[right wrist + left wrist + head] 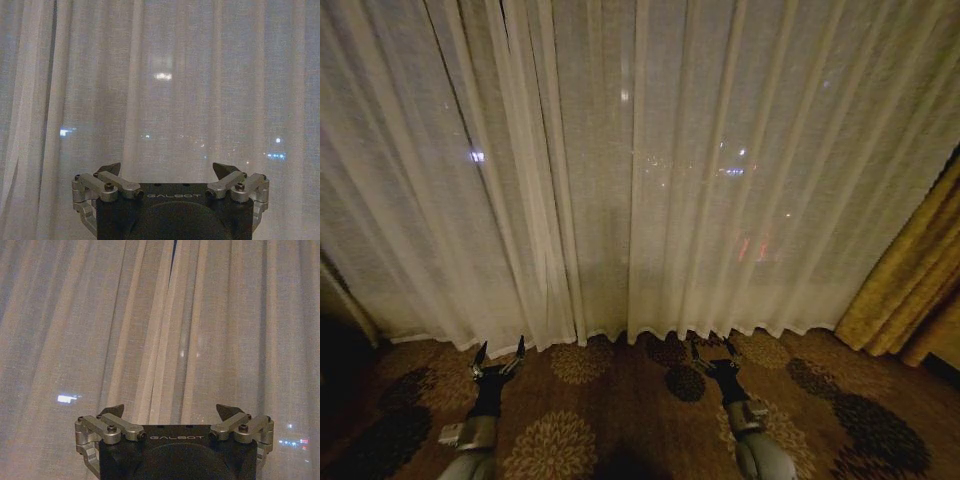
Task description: Open the curtains by pulling them apart, changing their state from closed to fully open.
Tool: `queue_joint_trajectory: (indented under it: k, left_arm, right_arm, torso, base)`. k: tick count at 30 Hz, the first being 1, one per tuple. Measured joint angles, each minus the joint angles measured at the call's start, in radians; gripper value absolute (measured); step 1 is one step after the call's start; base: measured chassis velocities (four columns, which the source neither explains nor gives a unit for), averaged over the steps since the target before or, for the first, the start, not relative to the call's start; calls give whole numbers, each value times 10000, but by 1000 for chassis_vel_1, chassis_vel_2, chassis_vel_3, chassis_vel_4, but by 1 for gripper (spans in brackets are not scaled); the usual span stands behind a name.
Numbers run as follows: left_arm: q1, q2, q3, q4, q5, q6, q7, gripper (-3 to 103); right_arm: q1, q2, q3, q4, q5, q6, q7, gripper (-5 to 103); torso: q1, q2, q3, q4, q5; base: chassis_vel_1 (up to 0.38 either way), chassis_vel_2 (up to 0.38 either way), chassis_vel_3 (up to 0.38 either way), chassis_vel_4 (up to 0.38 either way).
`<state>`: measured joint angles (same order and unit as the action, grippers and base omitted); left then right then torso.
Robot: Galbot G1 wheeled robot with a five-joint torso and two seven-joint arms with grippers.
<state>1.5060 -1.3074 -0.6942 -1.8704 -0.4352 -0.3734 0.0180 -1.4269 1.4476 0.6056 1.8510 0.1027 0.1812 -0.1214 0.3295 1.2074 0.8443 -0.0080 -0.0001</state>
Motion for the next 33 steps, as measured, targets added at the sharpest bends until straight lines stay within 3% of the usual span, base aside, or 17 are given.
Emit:
queue_joint_trajectory:
  k: [23, 33]
  left_arm:
    - [0, 0, 0, 0, 0, 0, 0, 100]
    - [0, 0, 0, 0, 0, 0, 0, 100]
  right_arm:
    - [-106, -79, 16, -58, 231, 118, -390, 100]
    - [-141, -74, 13, -105, 245, 191, -594, 100]
  torso:
    - [-1, 1, -1, 0, 0]
    - [-2, 2, 0, 0, 0]
  base:
    - [-5, 5, 4, -5]
    - [-191, 169, 188, -155]
